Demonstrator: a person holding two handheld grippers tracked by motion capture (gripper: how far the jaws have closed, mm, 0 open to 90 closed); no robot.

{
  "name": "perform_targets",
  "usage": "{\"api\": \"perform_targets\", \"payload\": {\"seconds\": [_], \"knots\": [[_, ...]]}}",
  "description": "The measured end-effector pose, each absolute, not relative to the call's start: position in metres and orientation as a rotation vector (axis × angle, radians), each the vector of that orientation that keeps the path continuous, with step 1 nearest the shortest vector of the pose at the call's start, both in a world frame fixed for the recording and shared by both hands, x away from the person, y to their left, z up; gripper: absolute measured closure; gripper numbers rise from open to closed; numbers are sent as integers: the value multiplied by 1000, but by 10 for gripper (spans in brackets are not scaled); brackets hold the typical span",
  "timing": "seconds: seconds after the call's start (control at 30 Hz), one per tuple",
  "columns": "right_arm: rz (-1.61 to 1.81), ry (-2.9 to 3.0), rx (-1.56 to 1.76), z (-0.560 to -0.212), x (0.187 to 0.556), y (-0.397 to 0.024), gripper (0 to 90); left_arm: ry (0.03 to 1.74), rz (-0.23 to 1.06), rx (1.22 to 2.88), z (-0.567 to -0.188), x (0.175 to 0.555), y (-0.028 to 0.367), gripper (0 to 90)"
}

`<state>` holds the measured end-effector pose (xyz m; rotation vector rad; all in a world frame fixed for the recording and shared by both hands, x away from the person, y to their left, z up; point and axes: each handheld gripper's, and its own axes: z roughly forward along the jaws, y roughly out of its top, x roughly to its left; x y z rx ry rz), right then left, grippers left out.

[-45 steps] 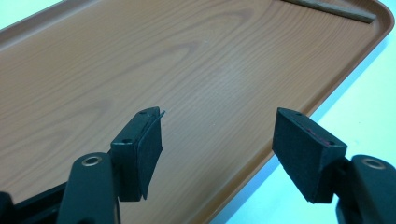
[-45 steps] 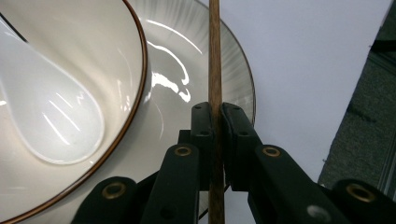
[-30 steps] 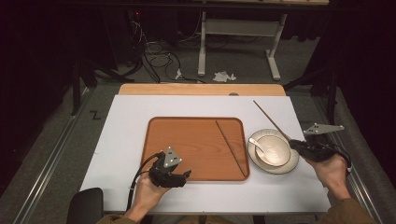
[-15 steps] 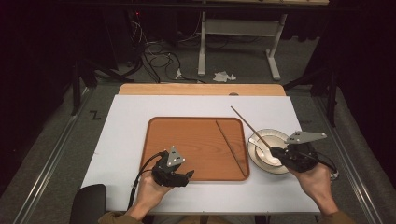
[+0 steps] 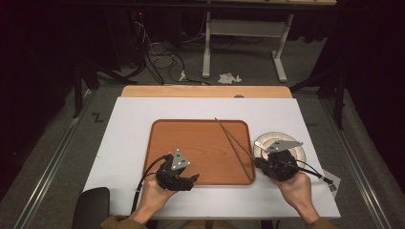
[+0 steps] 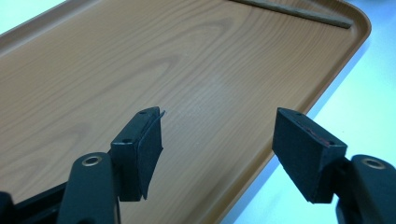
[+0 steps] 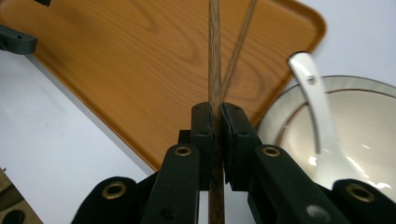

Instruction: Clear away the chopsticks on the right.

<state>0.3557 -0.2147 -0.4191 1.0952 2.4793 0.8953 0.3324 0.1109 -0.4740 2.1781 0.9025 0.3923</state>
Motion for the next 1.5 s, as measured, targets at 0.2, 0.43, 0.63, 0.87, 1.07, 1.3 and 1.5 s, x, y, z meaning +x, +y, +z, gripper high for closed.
{"api": "perform_targets", "payload": {"seconds": [0.2, 0.43, 0.63, 0.87, 1.07, 1.3, 1.5], "knots": [[856, 2512, 1130, -438, 362, -195, 848, 901, 392, 2180, -474, 332, 111, 330], [805, 2541, 1187, -459, 373, -178, 848, 903, 393, 2175, -474, 332, 112, 330], [759, 2551, 1216, -473, 379, -170, 848, 897, 393, 2180, -474, 332, 110, 330], [720, 2554, 1235, -483, 383, -165, 847, 897, 395, 2180, -474, 331, 111, 329], [692, 2562, 1237, -489, 386, -165, 842, 896, 398, 2182, -474, 331, 111, 329], [686, 2554, 1223, -489, 386, -166, 835, 897, 402, 2189, -474, 331, 110, 329], [682, 2550, 1215, -489, 386, -165, 809, 899, 404, 2187, -474, 331, 111, 329]]}}
